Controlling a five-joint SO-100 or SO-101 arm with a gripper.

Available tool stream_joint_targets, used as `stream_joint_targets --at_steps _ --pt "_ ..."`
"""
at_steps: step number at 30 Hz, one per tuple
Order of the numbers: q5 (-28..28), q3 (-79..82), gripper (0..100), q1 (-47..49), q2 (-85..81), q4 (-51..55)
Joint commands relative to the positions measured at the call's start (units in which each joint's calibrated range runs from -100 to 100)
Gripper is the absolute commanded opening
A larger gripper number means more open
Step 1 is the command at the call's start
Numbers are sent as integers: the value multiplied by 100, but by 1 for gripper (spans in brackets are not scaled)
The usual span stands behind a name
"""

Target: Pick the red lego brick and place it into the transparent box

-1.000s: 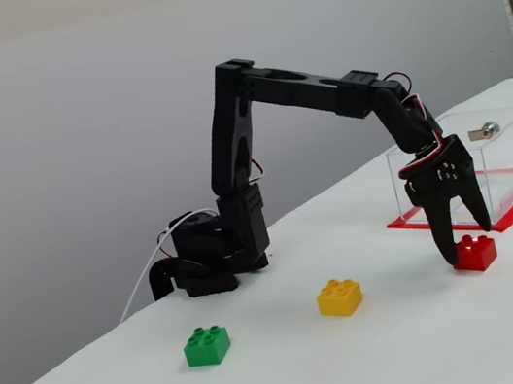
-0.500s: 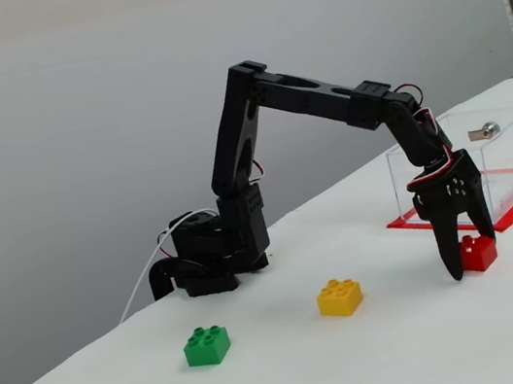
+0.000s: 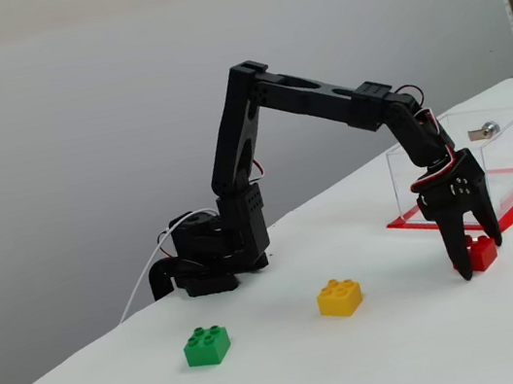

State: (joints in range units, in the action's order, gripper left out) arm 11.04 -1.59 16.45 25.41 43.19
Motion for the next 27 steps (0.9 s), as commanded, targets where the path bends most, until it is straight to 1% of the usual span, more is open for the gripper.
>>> stream_joint_targets --at_steps 1,4,6,7,17,24,27 --pt "13 -212 21 7 -42 -37" --pt "13 -203 8 7 -42 -28" --pt "13 -176 3 0 -42 -2" --pt "13 -176 2 0 -51 15" --pt "13 -158 2 -30 -246 42" --pt "8 5 2 -52 -1239 50" --pt "2 50 2 -59 -1663 364"
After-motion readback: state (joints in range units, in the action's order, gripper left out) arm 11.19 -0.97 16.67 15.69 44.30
